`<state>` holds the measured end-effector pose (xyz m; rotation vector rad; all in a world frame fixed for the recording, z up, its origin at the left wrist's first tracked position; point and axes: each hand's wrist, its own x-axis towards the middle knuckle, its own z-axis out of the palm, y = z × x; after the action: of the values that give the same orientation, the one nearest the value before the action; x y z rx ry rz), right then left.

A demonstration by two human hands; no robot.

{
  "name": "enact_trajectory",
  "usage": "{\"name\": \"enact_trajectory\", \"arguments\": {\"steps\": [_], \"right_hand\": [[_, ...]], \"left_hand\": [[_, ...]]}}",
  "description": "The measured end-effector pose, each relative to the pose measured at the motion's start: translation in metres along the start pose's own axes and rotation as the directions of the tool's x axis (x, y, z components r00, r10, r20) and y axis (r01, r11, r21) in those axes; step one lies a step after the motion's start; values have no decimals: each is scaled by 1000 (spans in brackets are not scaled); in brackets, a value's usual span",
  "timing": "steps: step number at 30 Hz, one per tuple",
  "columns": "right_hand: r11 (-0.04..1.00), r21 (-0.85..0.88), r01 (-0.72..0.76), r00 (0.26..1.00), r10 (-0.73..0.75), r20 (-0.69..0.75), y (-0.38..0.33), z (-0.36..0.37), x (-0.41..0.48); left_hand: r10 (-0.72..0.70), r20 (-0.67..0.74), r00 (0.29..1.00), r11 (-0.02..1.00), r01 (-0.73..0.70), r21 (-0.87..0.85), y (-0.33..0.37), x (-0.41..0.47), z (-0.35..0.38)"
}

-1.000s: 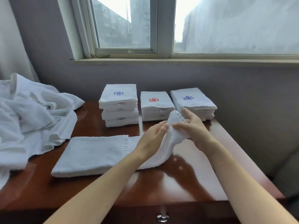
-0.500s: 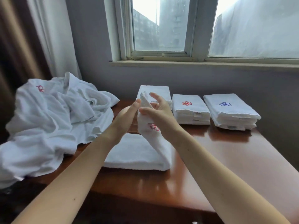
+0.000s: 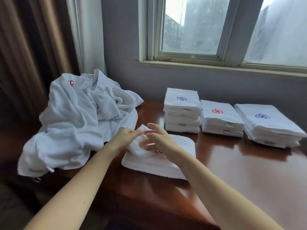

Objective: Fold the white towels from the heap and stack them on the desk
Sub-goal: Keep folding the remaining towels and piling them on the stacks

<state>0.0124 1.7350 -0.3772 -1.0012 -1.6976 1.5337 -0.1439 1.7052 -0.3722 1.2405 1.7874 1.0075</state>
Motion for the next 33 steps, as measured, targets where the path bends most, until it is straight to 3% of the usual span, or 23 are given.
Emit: {"name": "enact_trajectory", "arguments": {"steps": [3, 6, 10, 12, 14, 16, 18, 21, 23, 33], "right_hand": [[997, -48, 60, 993, -65, -100, -3, -11, -1], [939, -331, 96, 962, -173, -213, 2, -26, -5], [631, -775, -30, 962, -193, -195, 22, -43, -11], [472, -880, -51, 981, -139, -132, 34, -42, -11], [398, -915, -59, 990, -91, -104, 43, -39, -10], [380, -922, -65, 990, -93, -108, 48, -37, -8], [362, -930, -62, 989, -106, -107, 49, -36, -6], [370, -928, -53, 988, -117, -103, 52, -38, -6], [375, -926, -48, 984, -141, -108, 56, -38, -7], [486, -874, 13, 960, -251, -125, 66, -44, -14]], "left_hand": [[21, 0, 1000, 995, -21, 98, -8, 7, -1], [11, 8, 1000, 996, -11, 91, -13, 15, -7], [-35, 11, 999, 981, 32, 192, -21, 19, -15], [-24, -24, 999, 923, 32, 384, -24, 17, -15], [132, -113, 985, 794, -37, 606, -21, 12, -9], [375, -141, 916, 752, -212, 624, -11, 5, 6], [480, -52, 876, 762, -387, 520, -3, 1, 26], [430, 155, 890, 610, -412, 676, -14, 8, 45], [354, 180, 918, 548, -359, 756, -29, 16, 42], [396, 195, 898, 806, -441, 395, -57, 34, 19]]}}
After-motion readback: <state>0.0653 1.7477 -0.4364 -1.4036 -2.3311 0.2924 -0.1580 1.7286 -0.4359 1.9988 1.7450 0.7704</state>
